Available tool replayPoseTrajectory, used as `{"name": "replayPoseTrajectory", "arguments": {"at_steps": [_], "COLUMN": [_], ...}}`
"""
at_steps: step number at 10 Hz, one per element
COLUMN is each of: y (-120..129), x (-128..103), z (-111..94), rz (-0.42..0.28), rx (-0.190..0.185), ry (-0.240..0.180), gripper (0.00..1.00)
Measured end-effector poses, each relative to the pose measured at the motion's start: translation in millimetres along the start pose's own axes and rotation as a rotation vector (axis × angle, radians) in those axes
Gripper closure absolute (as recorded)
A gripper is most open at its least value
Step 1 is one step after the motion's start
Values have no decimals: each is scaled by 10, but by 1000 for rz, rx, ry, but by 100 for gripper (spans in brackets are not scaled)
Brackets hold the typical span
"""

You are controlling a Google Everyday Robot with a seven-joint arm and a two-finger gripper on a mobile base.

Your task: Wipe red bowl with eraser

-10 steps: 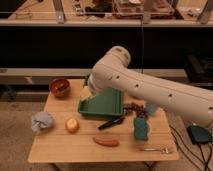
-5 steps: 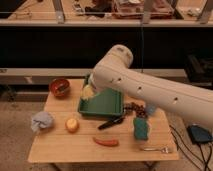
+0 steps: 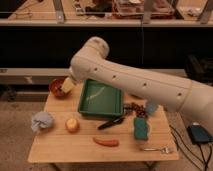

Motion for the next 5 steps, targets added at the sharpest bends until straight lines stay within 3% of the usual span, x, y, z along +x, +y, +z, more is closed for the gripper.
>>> {"name": "replayPoseTrajectory", "arguments": {"at_steps": [3, 5], "y": [-98, 51], "x": [652, 879], "z": [587, 1089], "rz": [-55, -59], "rx": [32, 61], "ry": [-28, -92], "gripper": [20, 20]}}
